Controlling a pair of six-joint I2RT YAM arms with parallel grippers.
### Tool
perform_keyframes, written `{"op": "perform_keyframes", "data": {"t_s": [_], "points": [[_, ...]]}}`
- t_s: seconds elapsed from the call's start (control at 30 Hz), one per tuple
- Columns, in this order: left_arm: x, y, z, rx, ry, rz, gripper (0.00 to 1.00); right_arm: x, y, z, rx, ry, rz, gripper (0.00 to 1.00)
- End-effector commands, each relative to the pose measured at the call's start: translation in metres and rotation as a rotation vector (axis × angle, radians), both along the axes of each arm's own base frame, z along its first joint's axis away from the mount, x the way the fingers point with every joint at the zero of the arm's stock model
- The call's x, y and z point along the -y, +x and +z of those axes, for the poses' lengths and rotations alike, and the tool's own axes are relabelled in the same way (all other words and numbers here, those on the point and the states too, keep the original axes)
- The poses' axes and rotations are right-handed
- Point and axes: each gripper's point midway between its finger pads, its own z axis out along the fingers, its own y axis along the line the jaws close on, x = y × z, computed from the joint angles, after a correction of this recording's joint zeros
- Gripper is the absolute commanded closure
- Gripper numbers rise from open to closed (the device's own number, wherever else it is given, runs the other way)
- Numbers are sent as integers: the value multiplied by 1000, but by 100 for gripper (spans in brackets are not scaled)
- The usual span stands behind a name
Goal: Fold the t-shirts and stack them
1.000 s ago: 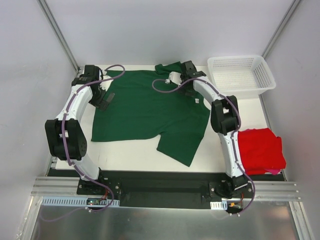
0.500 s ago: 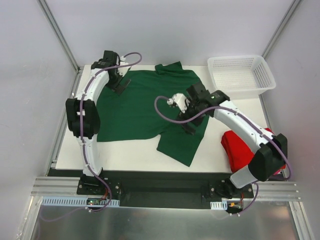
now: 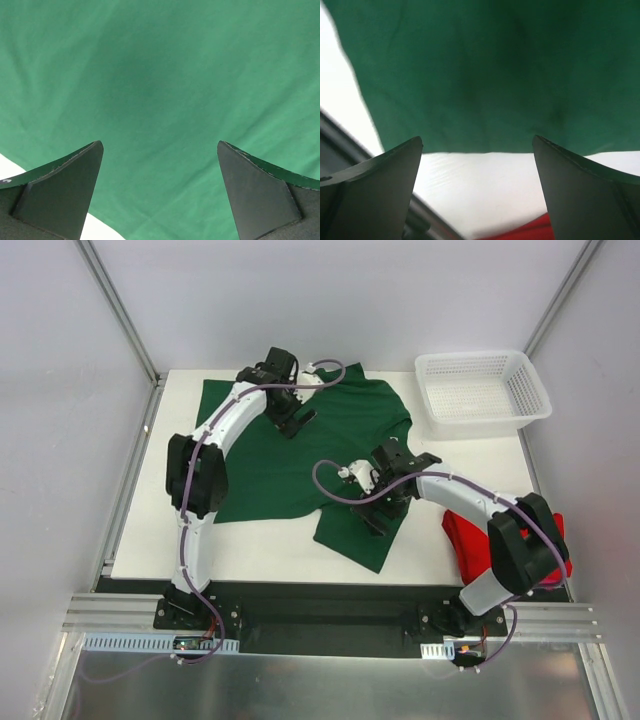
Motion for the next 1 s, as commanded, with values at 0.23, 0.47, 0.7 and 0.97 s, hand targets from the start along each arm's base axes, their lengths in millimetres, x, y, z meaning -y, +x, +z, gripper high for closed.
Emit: {"op": "perform_keyframes", "data": {"t_s": [0.23, 0.47, 0.7, 0.97], "points": [[20, -11, 23, 31, -18, -65, 1, 5, 46, 13, 336, -3, -7, 4], [37, -15, 27, 52, -1, -104, 1, 11, 35, -8, 276, -42, 12, 4], [42, -21, 32, 59, 5, -110, 1, 2, 25, -17, 182, 8, 40, 4], [41, -26, 33, 59, 12, -104, 1, -3, 16, -27, 81, 29, 52, 4]]}}
